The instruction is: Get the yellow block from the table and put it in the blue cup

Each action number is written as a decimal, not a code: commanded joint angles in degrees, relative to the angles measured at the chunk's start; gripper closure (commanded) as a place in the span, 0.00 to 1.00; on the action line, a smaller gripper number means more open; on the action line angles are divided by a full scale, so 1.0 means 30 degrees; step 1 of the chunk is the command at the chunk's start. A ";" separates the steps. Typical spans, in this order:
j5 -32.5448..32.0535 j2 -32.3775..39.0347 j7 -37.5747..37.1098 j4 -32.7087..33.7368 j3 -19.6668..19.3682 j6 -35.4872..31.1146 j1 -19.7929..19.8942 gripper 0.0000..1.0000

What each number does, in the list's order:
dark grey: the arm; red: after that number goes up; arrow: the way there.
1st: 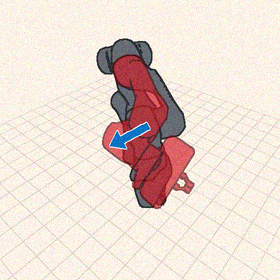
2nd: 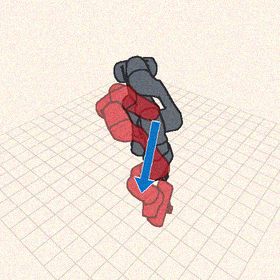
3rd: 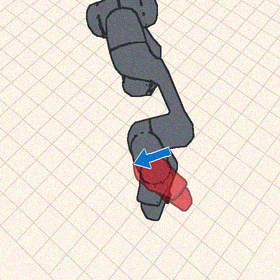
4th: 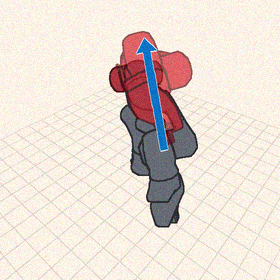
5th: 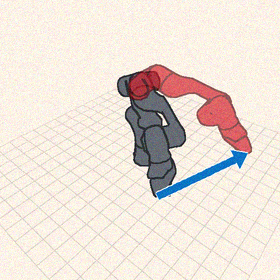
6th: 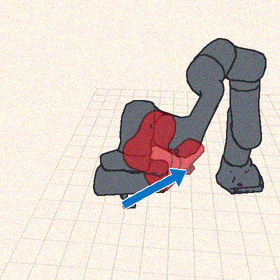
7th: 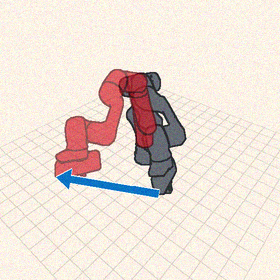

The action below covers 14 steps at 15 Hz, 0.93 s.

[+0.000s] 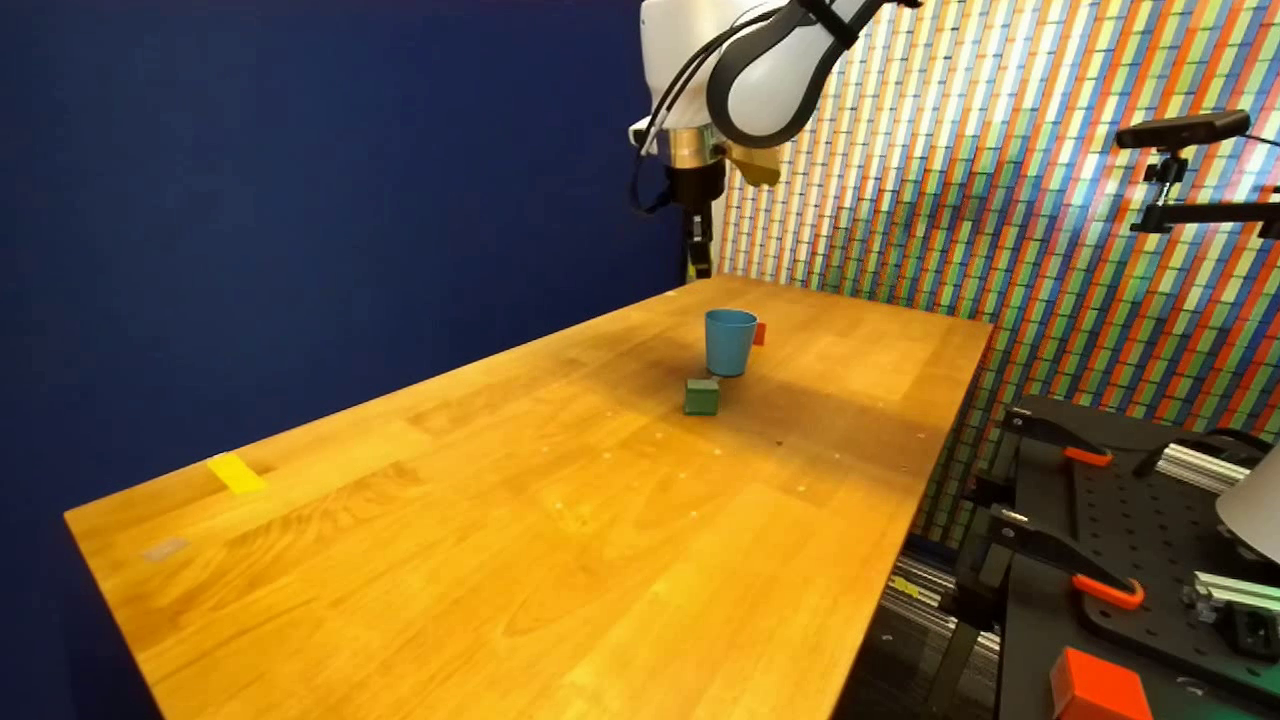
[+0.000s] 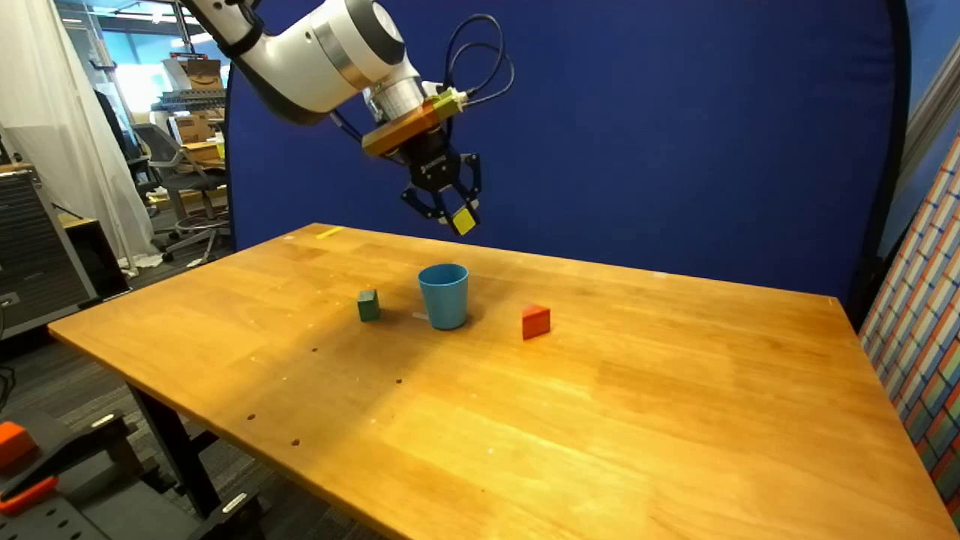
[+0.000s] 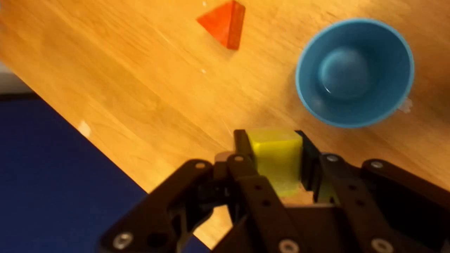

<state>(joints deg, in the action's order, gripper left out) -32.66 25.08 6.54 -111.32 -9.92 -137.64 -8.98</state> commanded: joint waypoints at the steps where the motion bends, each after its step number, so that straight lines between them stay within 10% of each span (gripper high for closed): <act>1: -0.0651 -0.1813 -0.1312 -0.1594 0.0103 0.0988 0.0874 0.87; 14: 0.1704 -0.2050 -0.0494 -0.2683 0.1577 0.1716 0.2354 0.87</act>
<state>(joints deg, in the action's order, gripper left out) -30.38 20.52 3.86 -118.22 -6.86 -132.92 -3.56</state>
